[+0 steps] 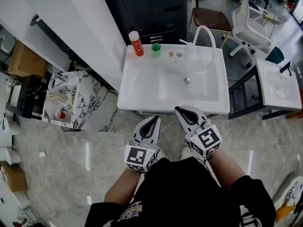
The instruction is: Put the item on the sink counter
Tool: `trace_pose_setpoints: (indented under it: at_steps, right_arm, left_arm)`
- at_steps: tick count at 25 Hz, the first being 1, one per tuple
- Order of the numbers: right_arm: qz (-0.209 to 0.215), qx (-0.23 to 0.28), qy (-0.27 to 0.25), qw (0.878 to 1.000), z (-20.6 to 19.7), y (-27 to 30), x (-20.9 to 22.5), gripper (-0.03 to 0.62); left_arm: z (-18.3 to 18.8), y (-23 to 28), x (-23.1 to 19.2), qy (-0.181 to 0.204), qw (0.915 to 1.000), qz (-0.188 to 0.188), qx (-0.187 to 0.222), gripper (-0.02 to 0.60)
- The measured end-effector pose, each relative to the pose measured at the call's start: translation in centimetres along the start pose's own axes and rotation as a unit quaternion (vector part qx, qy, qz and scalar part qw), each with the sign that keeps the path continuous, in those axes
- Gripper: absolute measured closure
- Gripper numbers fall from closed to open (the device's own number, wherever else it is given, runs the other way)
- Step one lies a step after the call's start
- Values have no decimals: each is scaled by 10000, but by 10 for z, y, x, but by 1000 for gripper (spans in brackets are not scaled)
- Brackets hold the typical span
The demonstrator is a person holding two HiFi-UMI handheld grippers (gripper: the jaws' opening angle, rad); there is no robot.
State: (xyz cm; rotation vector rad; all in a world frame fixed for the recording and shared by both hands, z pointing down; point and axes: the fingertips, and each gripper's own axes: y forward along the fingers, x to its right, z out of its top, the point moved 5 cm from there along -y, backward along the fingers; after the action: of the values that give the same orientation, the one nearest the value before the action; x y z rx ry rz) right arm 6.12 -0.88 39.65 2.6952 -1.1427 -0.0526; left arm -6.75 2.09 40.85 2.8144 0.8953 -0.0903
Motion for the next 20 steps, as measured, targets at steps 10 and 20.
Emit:
trace_pose_setpoints:
  at_steps: [10, 20]
  right_arm:
    - [328, 116, 7, 9994, -4, -29, 10, 540]
    - [533, 103, -51, 9985, -9, -44, 15, 540]
  left_arm:
    - [-2, 2, 42, 62, 9995, 310, -4, 561]
    - [-6, 2, 64, 28, 9987, 501, 6, 561]
